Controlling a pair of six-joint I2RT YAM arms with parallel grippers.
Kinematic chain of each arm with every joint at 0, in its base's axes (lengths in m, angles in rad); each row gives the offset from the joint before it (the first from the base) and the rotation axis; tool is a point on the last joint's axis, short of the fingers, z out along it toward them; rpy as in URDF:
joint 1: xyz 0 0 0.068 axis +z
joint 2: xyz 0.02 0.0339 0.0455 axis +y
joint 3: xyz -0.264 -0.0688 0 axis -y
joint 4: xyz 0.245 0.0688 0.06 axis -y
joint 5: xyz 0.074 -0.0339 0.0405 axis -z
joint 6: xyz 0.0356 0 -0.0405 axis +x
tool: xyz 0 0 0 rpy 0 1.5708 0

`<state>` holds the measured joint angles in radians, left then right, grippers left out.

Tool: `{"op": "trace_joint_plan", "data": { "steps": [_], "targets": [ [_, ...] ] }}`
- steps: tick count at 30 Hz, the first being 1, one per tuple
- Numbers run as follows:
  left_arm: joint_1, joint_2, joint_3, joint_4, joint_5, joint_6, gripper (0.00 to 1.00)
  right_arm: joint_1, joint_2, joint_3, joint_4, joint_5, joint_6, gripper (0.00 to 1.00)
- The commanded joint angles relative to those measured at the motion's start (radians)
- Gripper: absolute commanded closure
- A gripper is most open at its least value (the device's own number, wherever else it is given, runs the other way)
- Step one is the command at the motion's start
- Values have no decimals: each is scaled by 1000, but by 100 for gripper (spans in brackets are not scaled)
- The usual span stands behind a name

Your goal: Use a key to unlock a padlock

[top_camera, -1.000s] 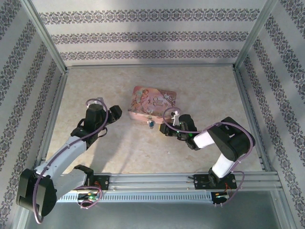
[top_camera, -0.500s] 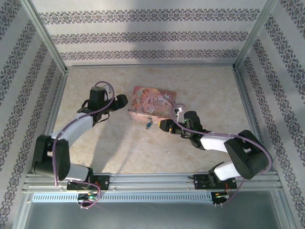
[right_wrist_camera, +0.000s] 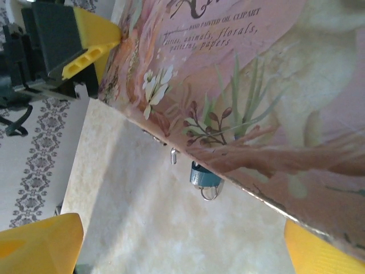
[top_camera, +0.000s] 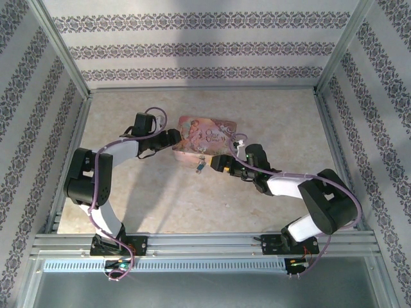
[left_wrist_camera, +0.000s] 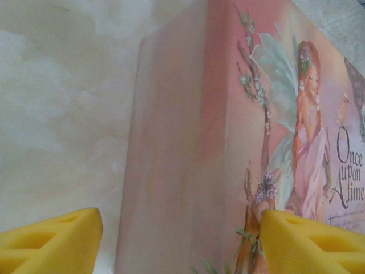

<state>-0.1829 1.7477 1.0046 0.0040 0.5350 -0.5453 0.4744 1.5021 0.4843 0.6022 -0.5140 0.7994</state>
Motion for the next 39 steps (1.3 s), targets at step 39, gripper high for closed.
{"op": "trace_joint_plan", "data": {
  "steps": [39],
  "targets": [
    [-69, -205, -325, 90, -95, -166, 37, -5, 351, 83, 491, -177, -87, 22]
  ]
}}
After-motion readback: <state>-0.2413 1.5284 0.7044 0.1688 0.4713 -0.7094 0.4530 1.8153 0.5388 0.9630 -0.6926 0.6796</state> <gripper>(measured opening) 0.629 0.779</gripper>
